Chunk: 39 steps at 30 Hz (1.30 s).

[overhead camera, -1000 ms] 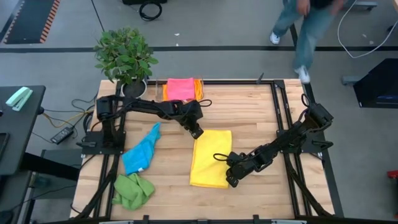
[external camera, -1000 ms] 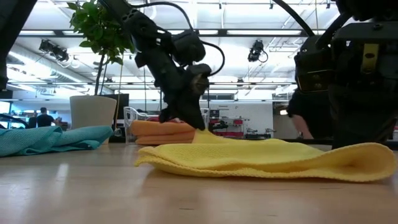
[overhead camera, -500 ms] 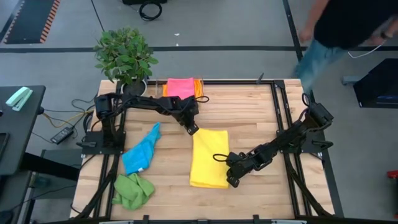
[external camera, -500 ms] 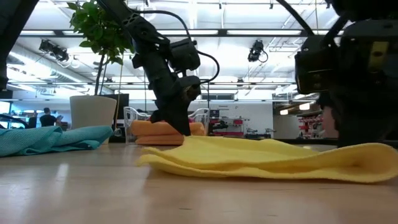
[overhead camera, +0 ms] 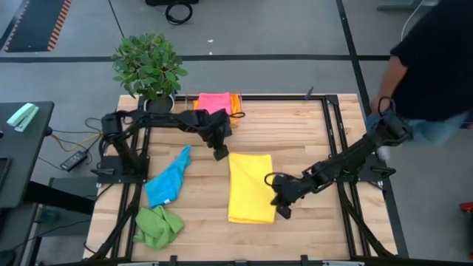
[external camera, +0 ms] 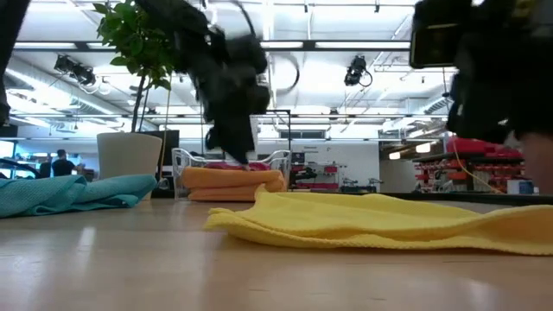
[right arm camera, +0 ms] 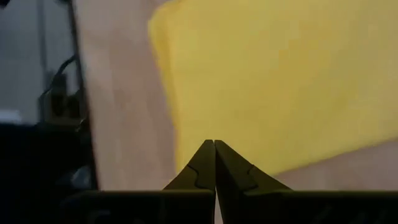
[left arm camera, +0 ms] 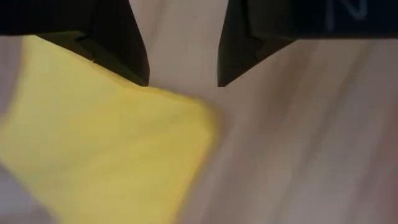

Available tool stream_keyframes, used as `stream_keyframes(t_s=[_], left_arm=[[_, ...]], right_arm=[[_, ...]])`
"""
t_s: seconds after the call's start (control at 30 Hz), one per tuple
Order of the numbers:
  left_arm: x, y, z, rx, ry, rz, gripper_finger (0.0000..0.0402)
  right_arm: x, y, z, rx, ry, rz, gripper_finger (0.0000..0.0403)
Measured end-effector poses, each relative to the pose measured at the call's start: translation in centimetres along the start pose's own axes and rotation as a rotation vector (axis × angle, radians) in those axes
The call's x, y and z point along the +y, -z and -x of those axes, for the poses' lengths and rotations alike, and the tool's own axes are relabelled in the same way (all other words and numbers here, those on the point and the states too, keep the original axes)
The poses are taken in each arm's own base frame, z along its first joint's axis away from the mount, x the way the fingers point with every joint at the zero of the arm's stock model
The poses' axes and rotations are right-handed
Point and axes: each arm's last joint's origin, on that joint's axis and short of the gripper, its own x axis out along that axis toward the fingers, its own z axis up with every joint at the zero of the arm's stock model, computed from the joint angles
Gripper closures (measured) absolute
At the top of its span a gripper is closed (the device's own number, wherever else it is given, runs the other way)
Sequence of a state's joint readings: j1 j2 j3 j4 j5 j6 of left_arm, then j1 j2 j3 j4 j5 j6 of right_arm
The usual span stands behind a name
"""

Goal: Fold microfiber towels
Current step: Fold the yellow microfiber cloth

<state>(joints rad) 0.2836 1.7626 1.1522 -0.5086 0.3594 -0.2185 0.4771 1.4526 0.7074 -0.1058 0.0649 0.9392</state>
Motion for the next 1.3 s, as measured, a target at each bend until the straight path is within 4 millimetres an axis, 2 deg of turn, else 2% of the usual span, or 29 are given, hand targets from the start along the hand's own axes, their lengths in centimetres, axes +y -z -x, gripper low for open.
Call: stream_keyframes(t_s=[0.07,0.13,0.23,0.33,0.5,0.57,0.7,0.93,1.17,1.3], left_arm=[[-2.4,0.4,0.6,-0.012,0.045,-0.112,0.0201],[-5.3,0.9,0.3,-0.028,0.094,-0.246,0.0209],[-9.1,2.0,-1.7,-0.045,0.118,-0.403,0.0235],[-11.3,3.0,-3.7,-0.055,0.14,-0.491,0.0277],[-12.0,3.8,-6.7,-0.022,0.165,-0.47,0.037],[-12.1,4.3,-7.7,0.01,0.17,-0.464,0.0392],[-12.7,5.0,-9.1,0.036,0.228,-0.454,0.0382],[-13.9,6.2,-9.4,0.084,0.239,-0.473,0.0395],[-14.3,8.1,-10.6,0.192,0.214,-0.454,0.0378],[-14.7,8.5,-10.9,0.207,0.225,-0.467,0.0388]], right_arm=[[0.3,0.5,-0.4,0.022,-0.018,0.015,0.0398],[0.4,0.9,-1.3,0.041,-0.023,0.022,0.0398],[0.4,1.0,-2.7,0.039,-0.047,0.02,0.0398],[0.7,1.0,-3.8,0.018,-0.09,0.014,0.0398],[0.9,1.8,-4.8,0.034,-0.094,0.008,0.0398],[0.8,2.3,-5.1,0.053,-0.079,0.011,0.0398],[0.8,3.1,-5.5,0.081,-0.067,0.006,0.0398],[0.9,3.9,-5.5,0.126,-0.053,0.005,0.0398],[1.1,4.4,-5.4,0.156,-0.059,0.014,0.0398],[1.2,4.5,-5.4,0.175,-0.077,0.021,0.0398]])
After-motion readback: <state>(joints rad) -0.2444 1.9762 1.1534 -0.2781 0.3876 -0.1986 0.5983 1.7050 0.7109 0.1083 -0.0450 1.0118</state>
